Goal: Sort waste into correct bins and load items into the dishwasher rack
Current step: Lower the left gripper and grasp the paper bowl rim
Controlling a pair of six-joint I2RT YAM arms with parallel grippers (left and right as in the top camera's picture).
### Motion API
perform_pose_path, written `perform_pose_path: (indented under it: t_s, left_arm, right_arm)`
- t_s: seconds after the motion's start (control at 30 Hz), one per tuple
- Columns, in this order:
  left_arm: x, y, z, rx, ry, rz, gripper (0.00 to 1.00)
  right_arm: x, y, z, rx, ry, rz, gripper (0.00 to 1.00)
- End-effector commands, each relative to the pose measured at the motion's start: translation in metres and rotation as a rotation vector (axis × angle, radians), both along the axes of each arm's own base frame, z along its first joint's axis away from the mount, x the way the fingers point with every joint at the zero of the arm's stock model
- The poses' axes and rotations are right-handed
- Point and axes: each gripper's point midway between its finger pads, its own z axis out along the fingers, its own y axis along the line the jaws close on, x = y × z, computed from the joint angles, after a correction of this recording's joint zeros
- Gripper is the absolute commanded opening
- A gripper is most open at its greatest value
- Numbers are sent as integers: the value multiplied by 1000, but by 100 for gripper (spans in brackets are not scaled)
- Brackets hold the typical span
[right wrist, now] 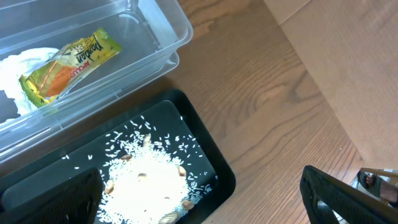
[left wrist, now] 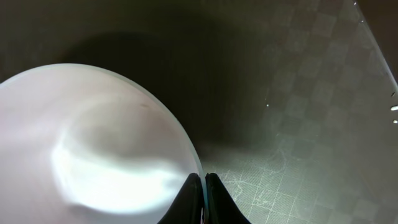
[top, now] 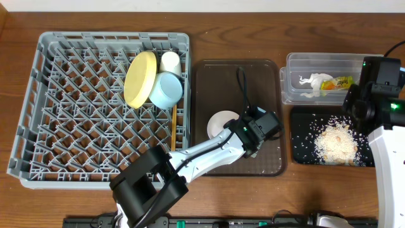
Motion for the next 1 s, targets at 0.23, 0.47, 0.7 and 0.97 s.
perform_pose_path:
  t_s: [0.23, 0.47, 0.7, 0.97]
  left_arm:
    - [-1, 4, -9, 27, 2, -1, 14]
    - [-1, 3, -9, 23, -1, -1, 15]
    - [0, 2, -8, 18, -6, 0, 15]
    - [0, 2, -8, 18, -5, -1, 10]
  right_arm:
    - [-4, -6, 7, -23, -14, -24, 99]
    - [-4, -6, 7, -23, -14, -24, 99]
    - [-4, -6, 7, -23, -14, -24, 99]
    - [-4, -6, 7, -23, -14, -24, 99]
